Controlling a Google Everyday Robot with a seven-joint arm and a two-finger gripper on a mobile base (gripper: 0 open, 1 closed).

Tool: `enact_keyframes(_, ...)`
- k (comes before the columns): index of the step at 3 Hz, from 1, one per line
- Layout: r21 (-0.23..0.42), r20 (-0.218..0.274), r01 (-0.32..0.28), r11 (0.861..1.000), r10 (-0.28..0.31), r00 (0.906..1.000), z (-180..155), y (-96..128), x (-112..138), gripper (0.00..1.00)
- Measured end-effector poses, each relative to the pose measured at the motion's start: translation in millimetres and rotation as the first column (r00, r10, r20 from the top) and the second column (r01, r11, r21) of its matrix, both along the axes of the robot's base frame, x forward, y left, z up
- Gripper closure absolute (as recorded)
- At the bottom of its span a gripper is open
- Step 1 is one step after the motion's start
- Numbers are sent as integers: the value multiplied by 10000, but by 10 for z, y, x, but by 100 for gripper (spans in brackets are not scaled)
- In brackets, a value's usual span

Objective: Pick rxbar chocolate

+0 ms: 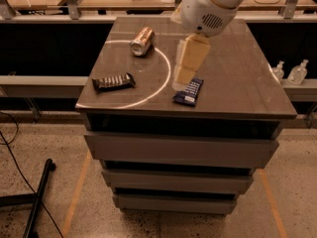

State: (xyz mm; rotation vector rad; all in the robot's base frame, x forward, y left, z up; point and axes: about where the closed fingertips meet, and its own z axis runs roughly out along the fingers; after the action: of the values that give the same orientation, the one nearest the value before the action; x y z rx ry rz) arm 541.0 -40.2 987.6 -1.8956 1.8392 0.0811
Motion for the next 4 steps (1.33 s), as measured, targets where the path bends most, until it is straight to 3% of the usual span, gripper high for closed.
enact_keyframes(1, 28, -355, -564, 9984, 565, 9978, -144, 547, 368, 0)
enact_keyframes(2, 73, -365, -553, 9984, 555, 9978, -157, 554, 377, 0)
enact_keyframes(3, 668, -917, -14, 9978, 75, 9958, -379, 629, 754, 0)
enact_keyframes(4, 963, -1256, 235, 9951, -113, 9920, -516, 681, 938, 0)
